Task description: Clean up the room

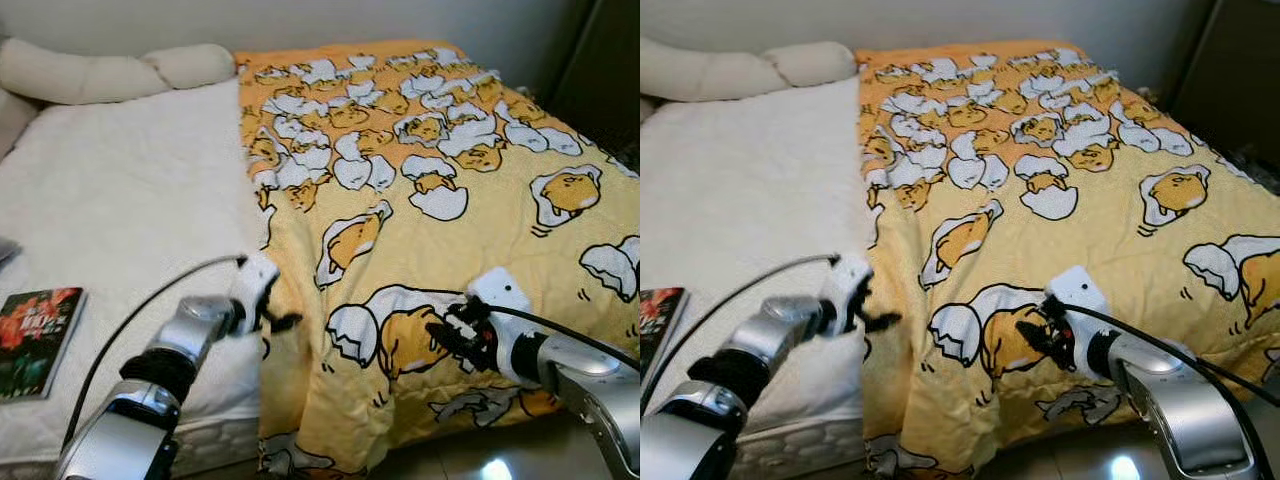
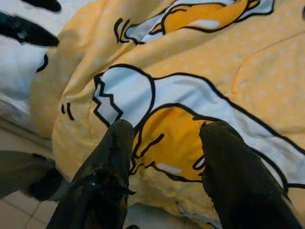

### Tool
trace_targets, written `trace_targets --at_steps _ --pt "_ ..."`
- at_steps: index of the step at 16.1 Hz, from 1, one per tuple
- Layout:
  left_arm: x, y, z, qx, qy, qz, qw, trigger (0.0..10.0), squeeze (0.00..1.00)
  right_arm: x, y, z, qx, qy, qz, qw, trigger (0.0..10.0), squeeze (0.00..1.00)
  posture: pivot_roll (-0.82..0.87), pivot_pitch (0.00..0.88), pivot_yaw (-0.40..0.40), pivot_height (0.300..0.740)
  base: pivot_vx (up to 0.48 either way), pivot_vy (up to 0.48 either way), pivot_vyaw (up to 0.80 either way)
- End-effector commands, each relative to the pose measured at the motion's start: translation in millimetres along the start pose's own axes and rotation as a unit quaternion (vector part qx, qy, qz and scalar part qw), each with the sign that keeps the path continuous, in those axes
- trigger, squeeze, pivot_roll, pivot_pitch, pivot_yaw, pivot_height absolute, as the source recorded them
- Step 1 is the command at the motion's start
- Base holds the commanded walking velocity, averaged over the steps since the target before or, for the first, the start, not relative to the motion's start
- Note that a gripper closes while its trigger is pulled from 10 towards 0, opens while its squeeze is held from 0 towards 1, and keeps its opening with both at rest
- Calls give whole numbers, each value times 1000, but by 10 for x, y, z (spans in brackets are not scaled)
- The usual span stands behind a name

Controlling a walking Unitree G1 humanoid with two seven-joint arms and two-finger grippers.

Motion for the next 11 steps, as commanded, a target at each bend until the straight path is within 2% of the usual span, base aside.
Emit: trace_targets --at_steps 1,2,6,9,11 --pt "14 -1 -38 9 -14 -7 1000 10000 0 38 20 -62 19 8 0 1000 10000 0 -92 0 70 740 0 0 0" --pt "-80 -28 -32 12 -12 -28 999 10000 0 -1 40 -134 44 10 -13 999 10000 0 -92 0 68 740 0 0 0" --pt "-192 -50 -11 14 -2 -42 999 10000 0 -81 44 -220 74 8 -26 997 10000 0 -92 0 68 740 0 0 0" --pt "-307 -54 -34 30 -20 -66 997 10000 0 -102 84 -468 178 41 -36 982 10000 0 -102 0 81 740 0 0 0" --pt "-334 -57 -44 40 -13 -68 997 10000 0 -110 103 -482 188 51 -43 980 10000 0 -110 0 82 740 0 0 0"
Point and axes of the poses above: a point about 5 cm out from each wrist's last joint towards the gripper, its own y axis pointing back from the gripper into the wrist, its own x axis along the axis of the wrist's last joint, z = x × y, the point moved 4 cm from there along -y, pointing out of the wrist towards the gripper
